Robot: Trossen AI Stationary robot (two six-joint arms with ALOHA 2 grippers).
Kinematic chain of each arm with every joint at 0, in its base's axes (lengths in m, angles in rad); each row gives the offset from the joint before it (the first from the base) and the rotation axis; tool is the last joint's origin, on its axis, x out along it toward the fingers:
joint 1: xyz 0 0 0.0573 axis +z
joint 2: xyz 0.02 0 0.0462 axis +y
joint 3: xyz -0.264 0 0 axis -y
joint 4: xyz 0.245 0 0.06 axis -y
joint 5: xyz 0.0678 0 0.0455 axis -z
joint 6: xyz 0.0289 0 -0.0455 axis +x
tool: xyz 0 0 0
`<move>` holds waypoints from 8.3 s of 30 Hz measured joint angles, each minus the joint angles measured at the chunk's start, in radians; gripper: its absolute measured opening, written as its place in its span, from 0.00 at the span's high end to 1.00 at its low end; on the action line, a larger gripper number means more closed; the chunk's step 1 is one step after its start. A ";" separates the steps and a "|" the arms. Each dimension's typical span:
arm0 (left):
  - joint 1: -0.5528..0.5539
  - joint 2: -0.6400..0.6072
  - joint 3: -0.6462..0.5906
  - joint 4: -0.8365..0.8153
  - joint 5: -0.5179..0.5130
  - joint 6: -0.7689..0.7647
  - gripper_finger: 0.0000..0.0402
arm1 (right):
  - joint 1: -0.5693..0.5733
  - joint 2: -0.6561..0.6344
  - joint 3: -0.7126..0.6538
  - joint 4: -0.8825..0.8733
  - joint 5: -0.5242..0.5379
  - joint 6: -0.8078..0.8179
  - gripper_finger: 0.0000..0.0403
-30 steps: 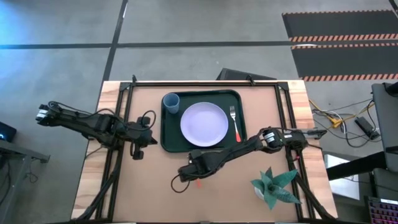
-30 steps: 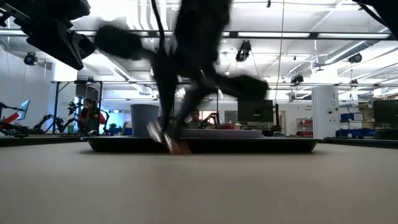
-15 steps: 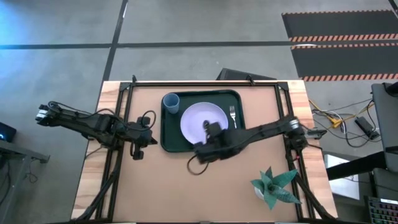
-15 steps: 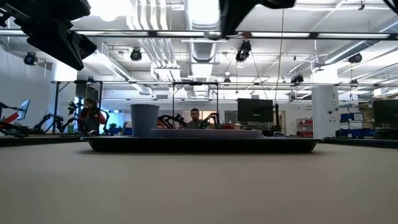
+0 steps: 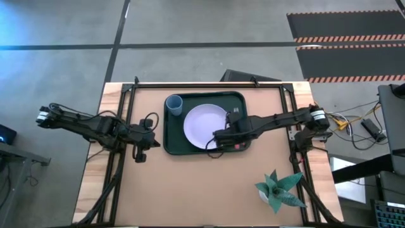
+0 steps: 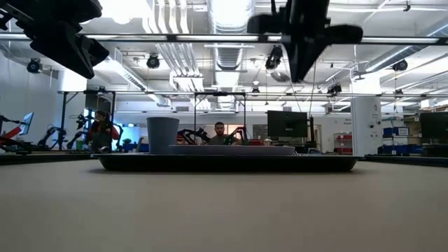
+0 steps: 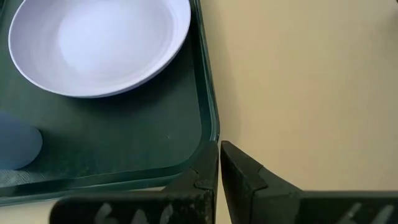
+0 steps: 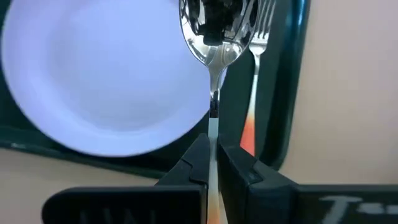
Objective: Pick and place plate/cup/fork/spoon on tray
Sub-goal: Put the orange spoon on the black serving tray to the right of the white plate, then adjust the white plate on the black serving tray, then move the black serving tray to the middle of the table
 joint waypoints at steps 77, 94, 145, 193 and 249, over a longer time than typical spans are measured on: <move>0.000 0.006 0.000 -0.001 0.000 -0.027 1.00 | -0.269 -0.048 -0.624 0.768 -0.160 -0.159 0.98; 0.000 0.006 0.000 -0.001 0.000 -0.027 1.00 | -0.269 -0.048 -0.624 0.772 -0.161 -0.152 0.96; 0.006 0.050 0.007 0.021 -0.117 -0.107 1.00 | -0.279 0.175 -0.250 0.748 -0.377 -0.543 0.98; 0.015 0.047 0.009 0.006 -0.161 -0.160 1.00 | -0.709 0.400 0.171 0.828 -0.493 -0.905 0.98; 0.014 0.006 0.017 0.006 -0.155 -0.211 1.00 | -0.597 0.691 0.579 0.265 -0.381 -1.023 0.98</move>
